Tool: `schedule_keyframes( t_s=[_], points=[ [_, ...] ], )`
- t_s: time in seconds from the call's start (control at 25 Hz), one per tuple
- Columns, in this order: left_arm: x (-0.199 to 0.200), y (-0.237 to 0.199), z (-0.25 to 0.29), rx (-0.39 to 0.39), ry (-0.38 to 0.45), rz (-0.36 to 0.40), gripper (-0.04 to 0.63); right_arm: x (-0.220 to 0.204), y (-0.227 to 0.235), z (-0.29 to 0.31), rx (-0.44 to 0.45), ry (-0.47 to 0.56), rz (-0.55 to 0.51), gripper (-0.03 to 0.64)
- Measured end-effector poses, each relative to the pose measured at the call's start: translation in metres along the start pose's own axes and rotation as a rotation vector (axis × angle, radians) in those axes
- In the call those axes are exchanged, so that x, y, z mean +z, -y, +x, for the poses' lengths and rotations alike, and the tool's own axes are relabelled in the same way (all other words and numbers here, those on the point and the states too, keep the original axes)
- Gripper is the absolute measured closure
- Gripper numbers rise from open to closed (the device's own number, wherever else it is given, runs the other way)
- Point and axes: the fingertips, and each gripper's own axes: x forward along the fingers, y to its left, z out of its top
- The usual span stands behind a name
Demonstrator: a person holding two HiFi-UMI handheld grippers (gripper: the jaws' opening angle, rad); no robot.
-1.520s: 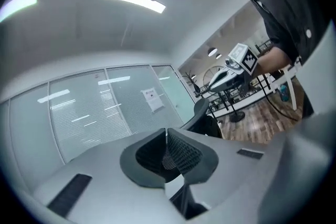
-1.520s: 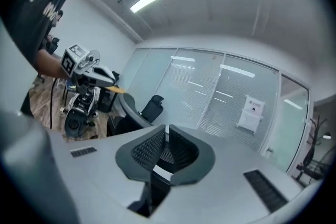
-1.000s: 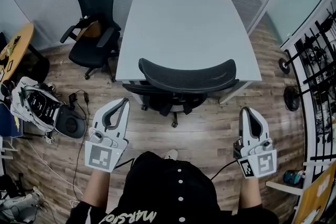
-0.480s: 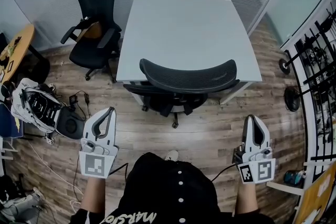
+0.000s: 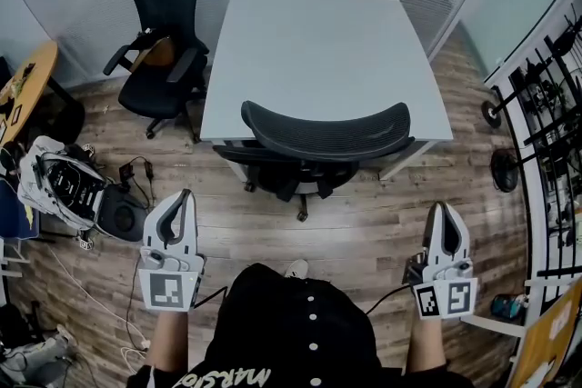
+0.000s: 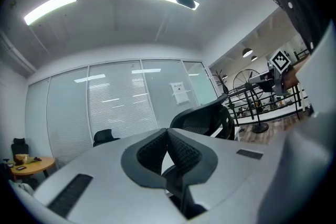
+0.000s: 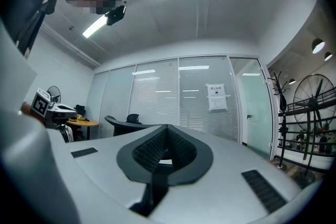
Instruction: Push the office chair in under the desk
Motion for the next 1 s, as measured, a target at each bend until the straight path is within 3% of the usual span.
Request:
schedule_keyframes(
  t_s=[1.0],
  points=[
    [0.01, 0.01, 0.004, -0.036, 0.023, 0.017, 0.578, -0.001, -0.021, 0.008, 0.043, -0.025, -0.042, 0.589]
  ],
)
